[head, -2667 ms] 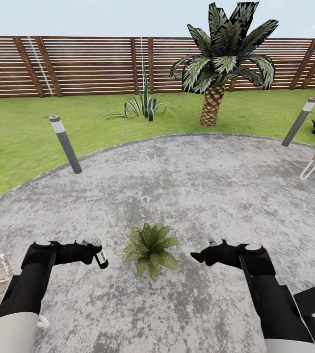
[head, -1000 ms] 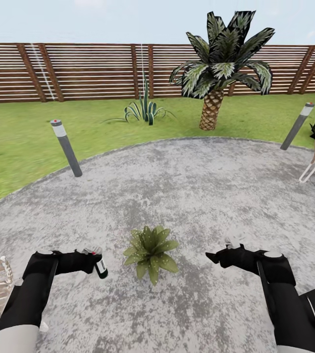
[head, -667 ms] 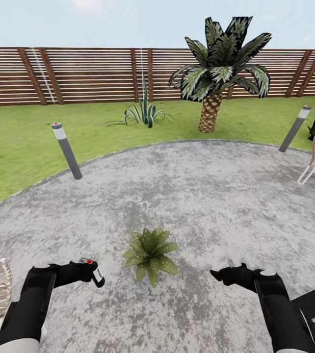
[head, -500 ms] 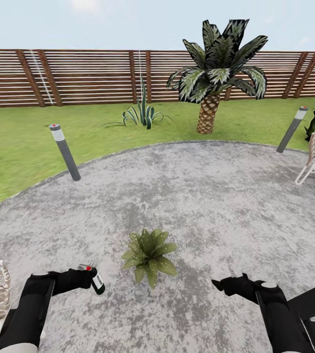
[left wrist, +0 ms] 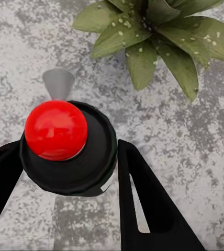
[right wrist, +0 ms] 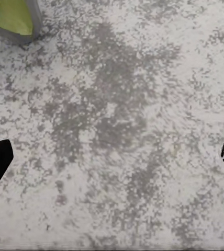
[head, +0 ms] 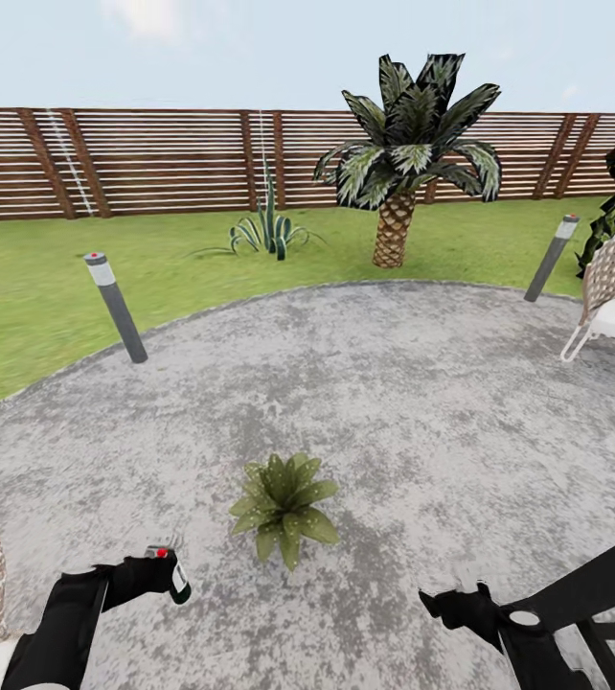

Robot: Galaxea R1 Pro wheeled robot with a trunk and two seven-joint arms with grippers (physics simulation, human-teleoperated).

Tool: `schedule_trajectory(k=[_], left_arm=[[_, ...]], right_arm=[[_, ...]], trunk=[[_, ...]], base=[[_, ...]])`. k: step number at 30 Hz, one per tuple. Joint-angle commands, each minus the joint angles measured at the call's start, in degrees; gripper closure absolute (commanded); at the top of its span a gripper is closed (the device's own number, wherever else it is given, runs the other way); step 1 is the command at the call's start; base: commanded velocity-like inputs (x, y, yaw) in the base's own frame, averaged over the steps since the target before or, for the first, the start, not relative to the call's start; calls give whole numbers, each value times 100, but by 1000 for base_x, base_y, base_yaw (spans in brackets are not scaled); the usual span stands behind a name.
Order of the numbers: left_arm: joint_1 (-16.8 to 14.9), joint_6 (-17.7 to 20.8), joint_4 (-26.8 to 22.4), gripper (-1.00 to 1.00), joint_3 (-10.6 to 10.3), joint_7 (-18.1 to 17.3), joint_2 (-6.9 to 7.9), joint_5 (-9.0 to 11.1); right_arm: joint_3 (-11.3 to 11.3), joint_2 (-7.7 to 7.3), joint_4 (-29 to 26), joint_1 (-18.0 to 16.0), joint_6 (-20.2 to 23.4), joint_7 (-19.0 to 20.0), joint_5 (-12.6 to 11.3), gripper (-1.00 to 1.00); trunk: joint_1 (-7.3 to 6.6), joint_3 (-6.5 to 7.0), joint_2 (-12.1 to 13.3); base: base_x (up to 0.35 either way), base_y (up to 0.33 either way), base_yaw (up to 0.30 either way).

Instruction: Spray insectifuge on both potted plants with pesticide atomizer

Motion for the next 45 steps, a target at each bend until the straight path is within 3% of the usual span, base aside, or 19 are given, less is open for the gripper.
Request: schedule_trajectory(k=[1,5,10,16,31,45], left_arm=[[-6,-18,92,100,30,76,-13,-5],[67,-312,296,100,50,285,-6,360],[107,-395,321,100,54,306,20,439],[119,-412,325,100,54,310,40,461],[158,-432,326,100,55,311,55,464],[176,-424,325,100,55,311,36,464]], right_arm=[[-31,-19,204,-5,-140,-56,33,-100],[-40,-74,715,-6,-579,-320,32,-100],[-35,-87,823,-6,-659,-352,42,-100],[-30,-89,857,-1,-677,-362,52,-100],[2,-110,2075,3,-951,-383,63,-100],[3,-122,2212,9,-945,-365,64,-100]], trunk=[[0,5,-3],[0,40,-3],[0,74,-3],[0,83,-3],[0,84,-3],[0,84,-3]], base=[[0,0,-89],[0,0,-89],[0,0,-68],[0,0,-14],[0,0,0],[0,0,0]])
